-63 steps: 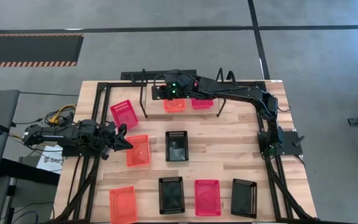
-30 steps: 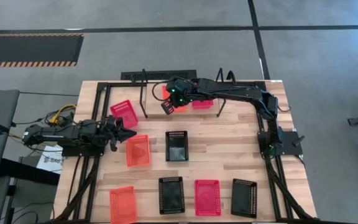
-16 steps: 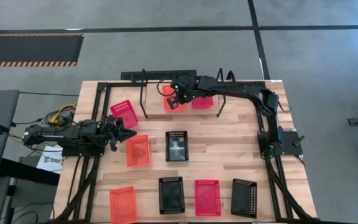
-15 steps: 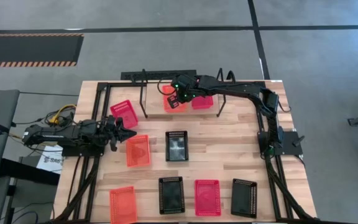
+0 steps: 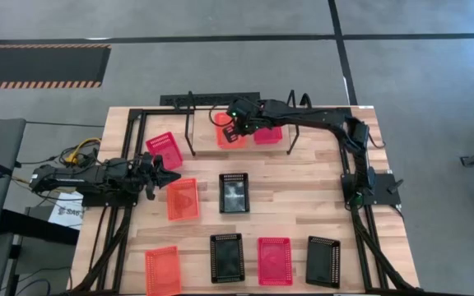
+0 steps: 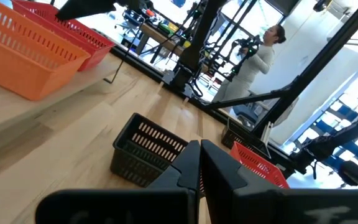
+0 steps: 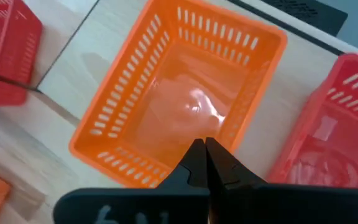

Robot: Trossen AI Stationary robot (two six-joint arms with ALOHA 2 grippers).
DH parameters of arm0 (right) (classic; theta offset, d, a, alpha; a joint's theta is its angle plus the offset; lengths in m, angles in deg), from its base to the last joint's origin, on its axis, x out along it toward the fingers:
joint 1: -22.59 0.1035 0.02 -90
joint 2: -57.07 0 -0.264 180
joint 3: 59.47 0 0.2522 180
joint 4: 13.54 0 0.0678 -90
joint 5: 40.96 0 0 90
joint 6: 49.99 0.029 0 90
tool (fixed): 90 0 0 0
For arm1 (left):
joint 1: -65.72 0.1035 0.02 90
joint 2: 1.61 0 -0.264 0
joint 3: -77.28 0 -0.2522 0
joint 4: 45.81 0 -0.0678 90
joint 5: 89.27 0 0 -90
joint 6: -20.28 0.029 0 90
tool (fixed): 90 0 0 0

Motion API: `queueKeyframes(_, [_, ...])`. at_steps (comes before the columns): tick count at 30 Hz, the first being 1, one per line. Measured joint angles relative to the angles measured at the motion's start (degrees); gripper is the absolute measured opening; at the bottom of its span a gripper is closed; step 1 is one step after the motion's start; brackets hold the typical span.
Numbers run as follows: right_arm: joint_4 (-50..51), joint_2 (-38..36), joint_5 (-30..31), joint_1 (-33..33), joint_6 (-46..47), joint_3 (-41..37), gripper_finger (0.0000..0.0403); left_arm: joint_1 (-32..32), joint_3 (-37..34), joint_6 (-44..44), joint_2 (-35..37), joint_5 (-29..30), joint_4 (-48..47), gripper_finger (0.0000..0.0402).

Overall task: Stack baskets on shelf by color
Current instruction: Put the middle right orange bin on the shelf

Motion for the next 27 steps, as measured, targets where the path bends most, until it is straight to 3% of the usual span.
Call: queueKeyframes(27, [-1.73,-0.03,-1.03,0.13,1.80,-4.59,0.0000,0.00,0.02,0.02,0.00,0.44,0.02,0.0000])
